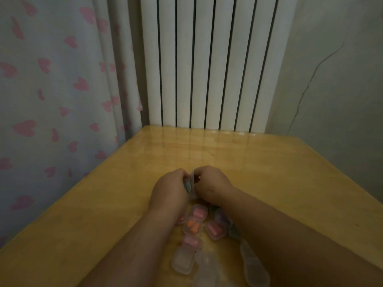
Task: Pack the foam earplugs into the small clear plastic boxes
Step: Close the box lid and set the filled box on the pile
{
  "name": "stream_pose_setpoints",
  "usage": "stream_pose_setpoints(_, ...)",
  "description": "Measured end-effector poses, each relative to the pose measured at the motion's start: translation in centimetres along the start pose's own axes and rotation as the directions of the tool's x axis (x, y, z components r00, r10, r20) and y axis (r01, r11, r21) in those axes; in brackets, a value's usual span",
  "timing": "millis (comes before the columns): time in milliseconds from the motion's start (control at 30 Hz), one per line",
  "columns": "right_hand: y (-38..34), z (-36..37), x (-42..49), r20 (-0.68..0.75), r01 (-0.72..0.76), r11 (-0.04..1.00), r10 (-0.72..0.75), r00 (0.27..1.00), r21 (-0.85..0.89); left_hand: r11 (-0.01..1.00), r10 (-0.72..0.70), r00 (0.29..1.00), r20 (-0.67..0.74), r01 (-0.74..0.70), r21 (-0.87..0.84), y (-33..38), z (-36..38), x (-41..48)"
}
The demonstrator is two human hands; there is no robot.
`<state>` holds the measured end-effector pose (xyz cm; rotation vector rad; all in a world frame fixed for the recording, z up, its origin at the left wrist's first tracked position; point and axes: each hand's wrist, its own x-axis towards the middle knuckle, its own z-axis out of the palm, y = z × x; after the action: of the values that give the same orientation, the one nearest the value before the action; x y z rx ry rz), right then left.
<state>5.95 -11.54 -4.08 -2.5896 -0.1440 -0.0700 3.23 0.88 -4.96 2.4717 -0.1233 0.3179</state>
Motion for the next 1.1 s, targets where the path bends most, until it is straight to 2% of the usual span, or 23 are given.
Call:
stream_pose_setpoints(367,0.3,-0.2,0.0,-0.049,0.033,0.999,-0.032,0.998,0.004,1.000,0.018,1.000,-0.007,-0.018,0.020,-0.1,0.3,0.2)
stream_pose_setpoints(567,0.7,-0.8,-0.2,0.003,0.062,0.984,-0.062,0.998,-0.170,0.999,0.012,1.000,-0.019,-0.011,0.038,-0.4,0.6,0.4)
stream_pose_setpoints(733,1.3,-0.9,-0.8,-0.020,0.189,0.923,-0.207,0.978,-0.336,0.999,0.020,1.000,-0.013,-0.020,0.033,-0.5,0.7,0.4)
stream_pose_setpoints(867,1.4,-0.4,-1.1,-0.025,0.172,0.948,-0.185,0.982,-0.269,0.999,0.017,1.000,-0.023,-0.016,0.036,-0.4,0.7,0.3)
stream_pose_setpoints(1000,1.3,-0.2,-1.2,0.040,0.210,0.950,-0.207,0.978,-0.229,0.999,0.024,1.000,-0.008,-0.024,0.036,-0.3,0.4,0.2)
stream_pose_setpoints(1100,1.2,-0.4,-1.3,0.015,0.211,0.961,-0.212,0.977,-0.178,0.999,0.027,1.000,-0.006,-0.026,0.035,-0.2,0.3,0.1)
